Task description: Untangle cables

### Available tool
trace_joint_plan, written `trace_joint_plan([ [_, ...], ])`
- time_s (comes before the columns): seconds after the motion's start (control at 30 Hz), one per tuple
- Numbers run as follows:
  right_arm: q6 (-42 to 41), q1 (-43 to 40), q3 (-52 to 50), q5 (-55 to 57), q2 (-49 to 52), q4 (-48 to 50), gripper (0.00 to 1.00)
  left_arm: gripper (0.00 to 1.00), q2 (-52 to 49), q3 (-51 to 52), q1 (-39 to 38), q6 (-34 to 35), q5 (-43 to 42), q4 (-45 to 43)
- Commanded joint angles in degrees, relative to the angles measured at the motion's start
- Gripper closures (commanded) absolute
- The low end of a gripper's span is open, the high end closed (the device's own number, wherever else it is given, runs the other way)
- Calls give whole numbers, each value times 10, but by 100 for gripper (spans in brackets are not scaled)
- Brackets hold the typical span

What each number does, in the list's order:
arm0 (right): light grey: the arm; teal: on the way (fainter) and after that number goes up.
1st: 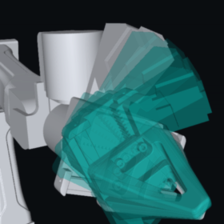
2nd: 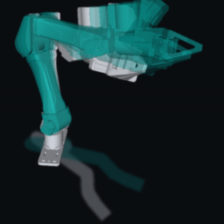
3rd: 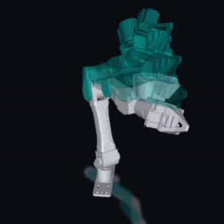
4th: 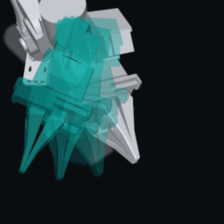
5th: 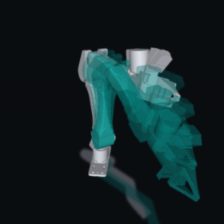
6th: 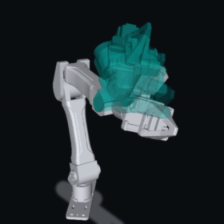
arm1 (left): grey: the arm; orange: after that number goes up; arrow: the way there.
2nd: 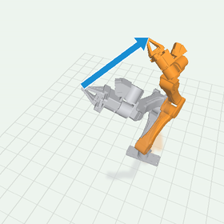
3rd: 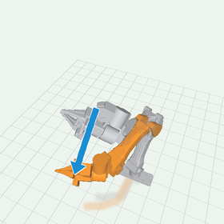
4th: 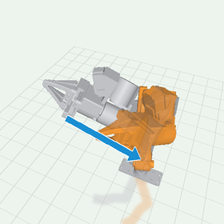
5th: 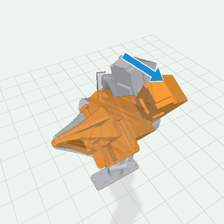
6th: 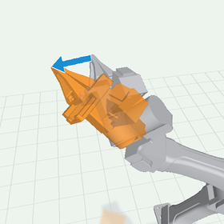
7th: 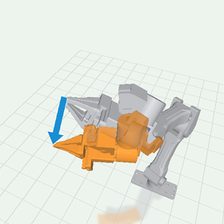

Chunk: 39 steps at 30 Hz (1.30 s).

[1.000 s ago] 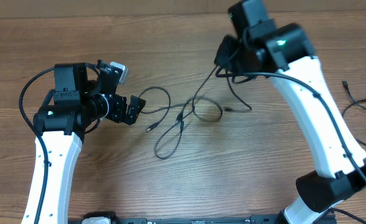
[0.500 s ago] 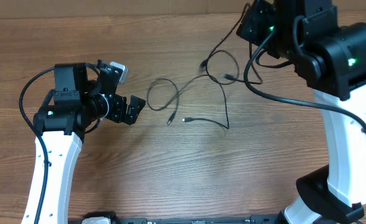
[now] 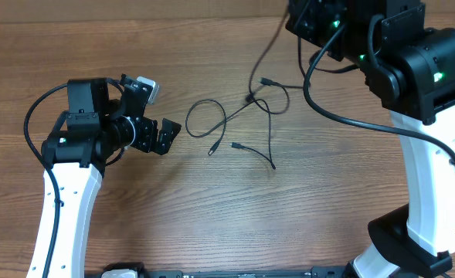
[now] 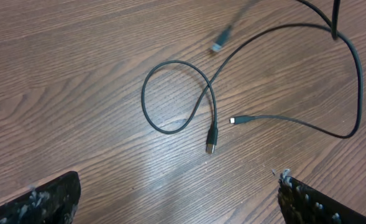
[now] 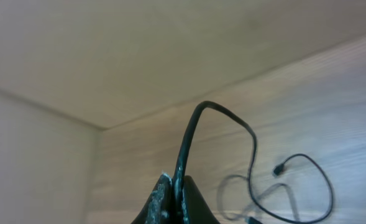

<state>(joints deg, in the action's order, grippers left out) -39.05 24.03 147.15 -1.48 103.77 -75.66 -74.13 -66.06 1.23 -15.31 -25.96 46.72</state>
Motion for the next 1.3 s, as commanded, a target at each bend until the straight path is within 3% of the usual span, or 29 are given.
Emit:
trace_joint_plan([
  [0.0,-13,1,12,-88,-18,32,96,0,11,-12,1,-14,-8,-2],
  [0.23,-89,1,12,-207,-19,134,96,0,11,-12,1,-14,-9,-2],
  [0.37,-113,1,12,-209,-19,155,96,0,11,-12,1,-14,-9,-2],
  [0.9,-105,1,10,27,-19,-214,96,0,11,-12,1,-14,-8,-2],
  [1.27,-87,1,5,-75,-19,-214,96,1,11,-12,1,-14,-8,-2],
])
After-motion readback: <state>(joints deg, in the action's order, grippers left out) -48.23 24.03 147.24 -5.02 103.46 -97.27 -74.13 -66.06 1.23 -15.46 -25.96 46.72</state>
